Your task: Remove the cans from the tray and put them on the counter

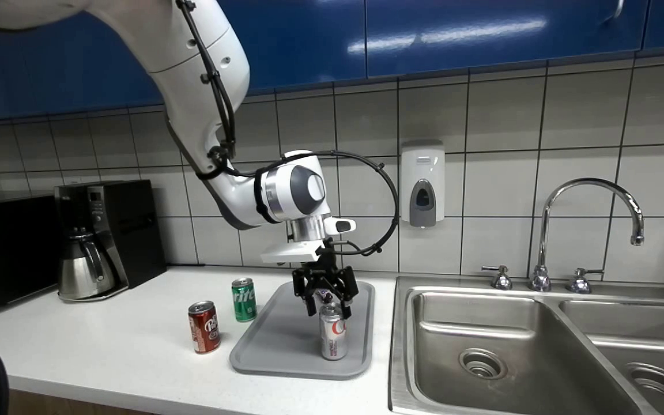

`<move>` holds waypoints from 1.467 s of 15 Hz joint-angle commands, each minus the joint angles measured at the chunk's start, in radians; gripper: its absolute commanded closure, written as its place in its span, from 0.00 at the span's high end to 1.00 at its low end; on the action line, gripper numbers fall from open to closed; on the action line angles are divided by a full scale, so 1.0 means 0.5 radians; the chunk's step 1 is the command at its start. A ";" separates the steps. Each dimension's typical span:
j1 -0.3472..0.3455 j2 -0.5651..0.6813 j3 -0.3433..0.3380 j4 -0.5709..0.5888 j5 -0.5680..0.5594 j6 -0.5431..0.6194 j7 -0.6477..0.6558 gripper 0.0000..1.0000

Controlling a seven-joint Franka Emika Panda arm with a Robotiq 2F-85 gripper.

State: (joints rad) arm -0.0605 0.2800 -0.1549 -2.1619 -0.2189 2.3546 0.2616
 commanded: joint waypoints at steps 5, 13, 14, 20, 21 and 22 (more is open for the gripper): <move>-0.006 0.039 -0.005 0.010 0.048 -0.005 0.003 1.00; -0.017 -0.006 -0.023 -0.037 0.048 0.020 -0.010 1.00; -0.021 -0.008 -0.023 -0.039 0.055 0.032 -0.020 1.00; -0.020 -0.008 -0.025 -0.053 0.059 0.098 -0.019 1.00; -0.020 -0.007 -0.025 -0.058 0.064 0.116 -0.014 1.00; -0.020 -0.005 -0.024 -0.061 0.070 0.129 -0.013 1.00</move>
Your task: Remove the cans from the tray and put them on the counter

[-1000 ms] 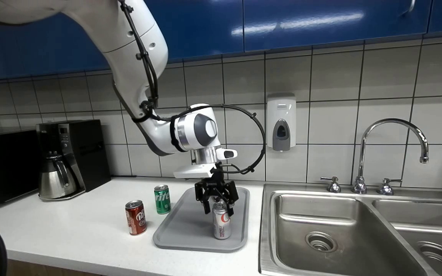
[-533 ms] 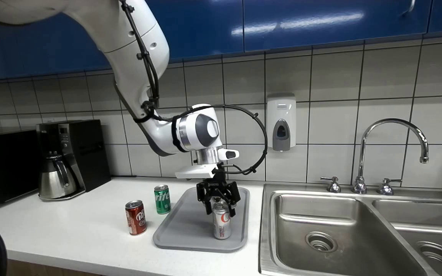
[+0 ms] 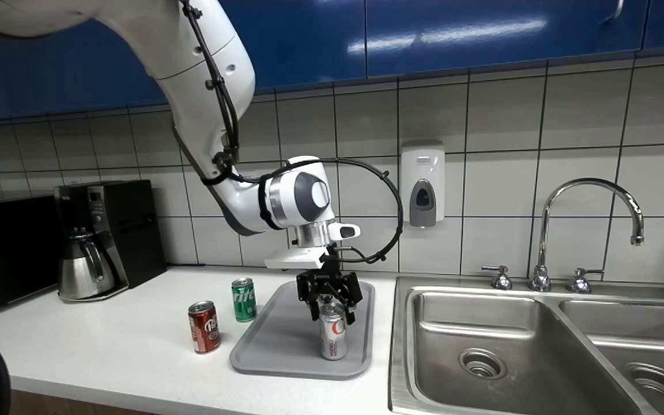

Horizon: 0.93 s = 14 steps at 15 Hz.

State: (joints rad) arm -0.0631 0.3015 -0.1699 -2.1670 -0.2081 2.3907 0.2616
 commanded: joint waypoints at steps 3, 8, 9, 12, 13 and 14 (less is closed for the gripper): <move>-0.006 -0.048 0.008 -0.056 0.062 0.063 -0.006 1.00; -0.005 -0.048 0.008 -0.059 0.084 0.065 0.006 0.75; -0.004 -0.048 0.006 -0.057 0.087 0.062 0.008 0.74; -0.005 -0.052 0.006 -0.059 0.097 0.063 0.007 0.51; -0.009 -0.054 0.010 -0.059 0.115 0.059 0.001 0.42; -0.009 -0.057 0.009 -0.060 0.119 0.059 0.004 0.39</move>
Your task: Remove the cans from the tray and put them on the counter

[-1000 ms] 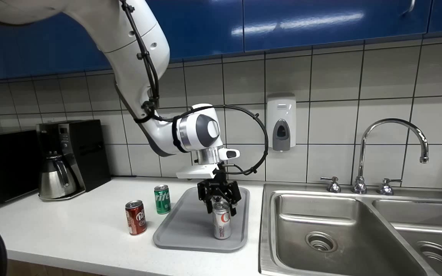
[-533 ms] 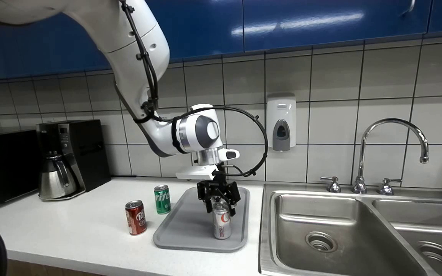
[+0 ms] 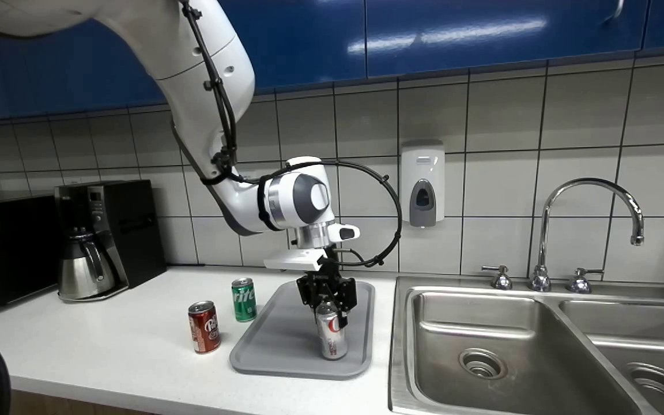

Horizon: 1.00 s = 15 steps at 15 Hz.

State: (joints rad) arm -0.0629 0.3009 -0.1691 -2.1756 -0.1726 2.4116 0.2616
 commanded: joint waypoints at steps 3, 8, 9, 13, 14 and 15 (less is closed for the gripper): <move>-0.010 -0.077 0.012 -0.054 0.087 0.011 -0.003 0.39; -0.013 -0.232 0.040 -0.151 0.190 -0.002 -0.054 0.39; -0.012 -0.271 0.041 -0.173 0.197 -0.003 -0.055 0.39; -0.015 -0.408 0.042 -0.253 0.171 -0.010 -0.048 0.39; -0.019 -0.436 0.042 -0.275 0.168 -0.011 -0.052 0.39; -0.023 -0.464 0.043 -0.296 0.173 -0.016 -0.054 0.39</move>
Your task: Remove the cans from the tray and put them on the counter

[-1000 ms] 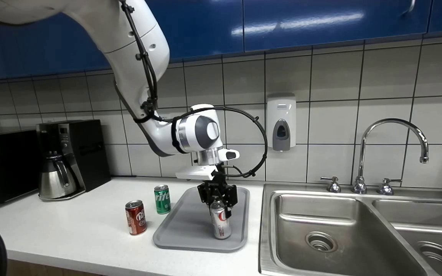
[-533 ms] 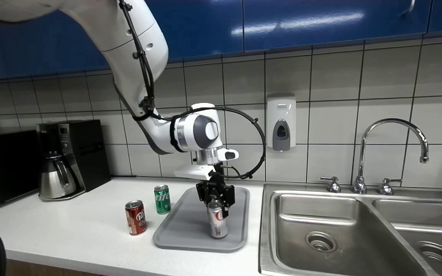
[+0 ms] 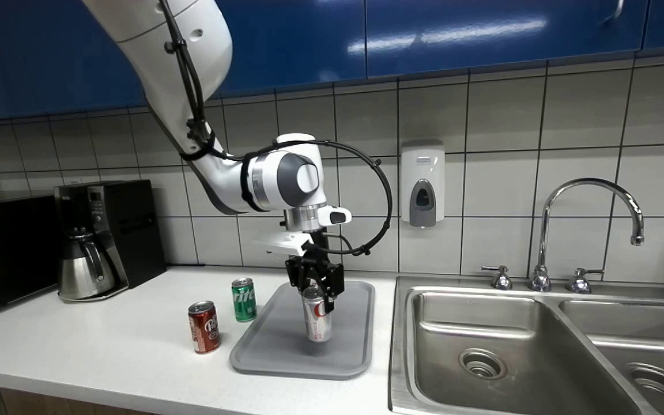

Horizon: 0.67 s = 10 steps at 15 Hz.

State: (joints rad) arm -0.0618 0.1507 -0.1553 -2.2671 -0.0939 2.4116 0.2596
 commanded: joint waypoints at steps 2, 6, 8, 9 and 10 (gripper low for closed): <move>-0.034 -0.215 0.013 -0.162 0.012 -0.021 -0.053 0.39; -0.054 -0.311 0.004 -0.249 -0.008 -0.023 -0.047 0.39; -0.069 -0.343 -0.002 -0.288 -0.007 -0.031 -0.052 0.39; -0.078 -0.358 -0.006 -0.310 -0.013 -0.033 -0.049 0.39; -0.088 -0.375 -0.009 -0.332 -0.015 -0.037 -0.051 0.39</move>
State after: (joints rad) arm -0.0809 0.0290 -0.1605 -2.3847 -0.0944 2.4105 0.2588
